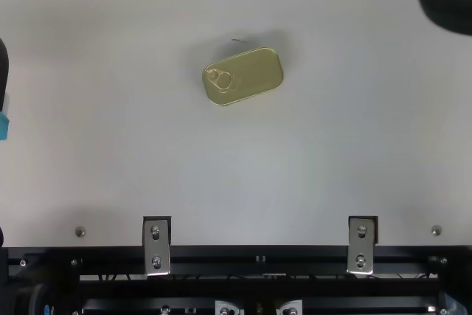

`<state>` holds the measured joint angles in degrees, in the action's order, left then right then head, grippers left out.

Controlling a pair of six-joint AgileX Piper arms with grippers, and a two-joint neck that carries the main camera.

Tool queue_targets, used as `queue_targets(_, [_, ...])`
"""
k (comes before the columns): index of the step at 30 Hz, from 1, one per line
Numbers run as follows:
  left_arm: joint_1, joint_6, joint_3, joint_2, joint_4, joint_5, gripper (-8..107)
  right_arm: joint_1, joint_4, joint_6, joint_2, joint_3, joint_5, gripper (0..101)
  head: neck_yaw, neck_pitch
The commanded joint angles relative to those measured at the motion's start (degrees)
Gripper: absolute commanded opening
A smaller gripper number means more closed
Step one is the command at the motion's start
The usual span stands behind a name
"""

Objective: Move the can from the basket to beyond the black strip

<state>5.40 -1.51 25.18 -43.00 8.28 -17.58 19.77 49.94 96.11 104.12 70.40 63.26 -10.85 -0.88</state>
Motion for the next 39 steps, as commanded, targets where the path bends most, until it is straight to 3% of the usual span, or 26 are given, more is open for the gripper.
queue_targets(1, [0.00,0.00,0.00,0.00,0.00,0.00,90,-0.07,0.56,3.17,1.00,-0.03,2.71,101,0.41,0.18])
queue_targets(8, [0.00,0.00,0.00,0.00,0.00,0.00,90,-0.86,1.62,8.92,3.64,-0.42,6.60,101,0.41,0.18])
queue_targets(26, [0.00,0.00,0.00,0.00,0.00,0.00,90,-3.77,4.67,23.43,9.43,-5.98,6.64,101,0.41,0.18])
queue_targets(39, [0.00,0.00,0.00,0.00,0.00,0.00,90,-12.02,9.72,23.89,10.62,-5.34,6.64,101,0.41,0.18])
